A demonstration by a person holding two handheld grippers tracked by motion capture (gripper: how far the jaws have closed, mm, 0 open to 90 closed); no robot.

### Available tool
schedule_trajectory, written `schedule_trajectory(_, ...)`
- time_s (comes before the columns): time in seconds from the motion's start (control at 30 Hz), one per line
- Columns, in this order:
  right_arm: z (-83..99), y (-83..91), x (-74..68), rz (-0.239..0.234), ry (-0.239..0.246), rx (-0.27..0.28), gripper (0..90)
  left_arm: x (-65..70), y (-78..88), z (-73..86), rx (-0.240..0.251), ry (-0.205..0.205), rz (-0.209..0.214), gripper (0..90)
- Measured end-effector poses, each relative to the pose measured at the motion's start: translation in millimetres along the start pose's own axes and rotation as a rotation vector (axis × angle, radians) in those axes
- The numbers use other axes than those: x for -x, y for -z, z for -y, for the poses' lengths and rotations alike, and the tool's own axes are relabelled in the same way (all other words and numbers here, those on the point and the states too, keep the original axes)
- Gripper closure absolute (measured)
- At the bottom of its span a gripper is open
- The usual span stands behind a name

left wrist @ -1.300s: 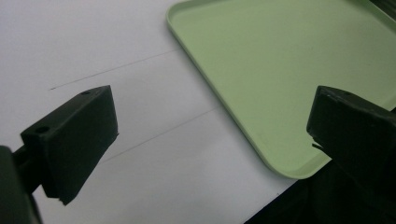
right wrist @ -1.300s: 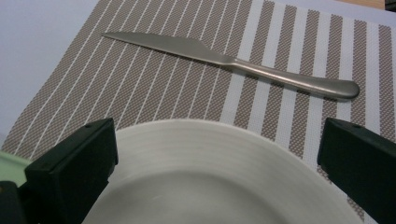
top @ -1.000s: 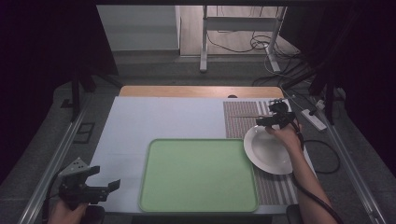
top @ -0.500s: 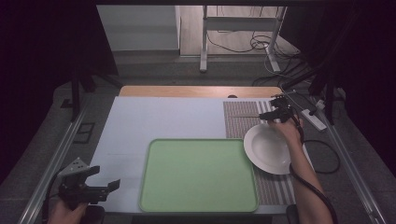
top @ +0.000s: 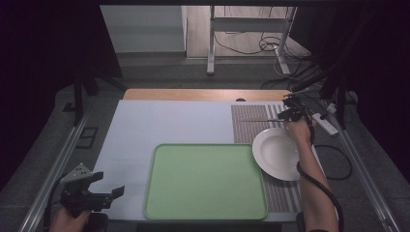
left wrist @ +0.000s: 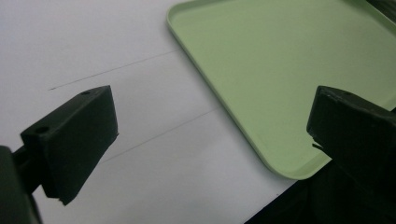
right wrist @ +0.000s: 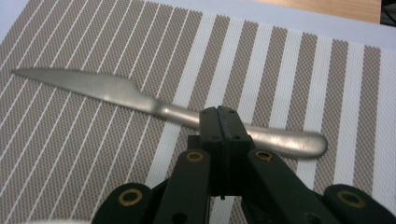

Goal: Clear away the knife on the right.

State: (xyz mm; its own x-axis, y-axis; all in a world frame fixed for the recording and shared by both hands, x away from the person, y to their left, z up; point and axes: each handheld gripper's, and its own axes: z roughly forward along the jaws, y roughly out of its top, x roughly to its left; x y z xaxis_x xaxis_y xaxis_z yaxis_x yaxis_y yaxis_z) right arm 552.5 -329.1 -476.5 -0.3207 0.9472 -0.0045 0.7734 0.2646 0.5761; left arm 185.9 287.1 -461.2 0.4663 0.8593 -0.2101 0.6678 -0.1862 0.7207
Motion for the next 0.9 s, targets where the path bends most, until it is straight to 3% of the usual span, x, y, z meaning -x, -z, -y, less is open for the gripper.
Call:
schedule_trajectory(0.1,-2.6,-5.0,-0.6,0.012,-0.004,-0.001,90.0,0.1,0.1,0.0,0.000,-0.001,0.000,2.1)
schedule_trajectory(0.23,-6.7,-17.8,-4.9,0.063,0.009,-0.032,90.0,0.4,0.2,0.2,0.002,-0.004,0.000,2.1)
schedule_trajectory(0.53,-8.6,-25.4,-4.8,0.114,-0.007,-0.053,90.0,0.7,0.5,0.4,0.003,-0.008,-0.001,2.1)
schedule_trajectory(0.57,-6.8,-27.6,-3.0,0.144,0.008,-0.079,90.0,0.9,0.8,0.6,0.004,-0.010,-0.001,2.1)
schedule_trajectory(0.77,1.1,-19.6,9.1,0.109,-0.044,-0.103,90.0,0.8,1.0,0.6,0.005,-0.009,-0.001,2.1)
schedule_trajectory(0.9,9.5,-10.5,17.4,0.089,-0.039,-0.141,90.0,1.0,0.9,0.5,0.004,-0.010,-0.002,2.1)
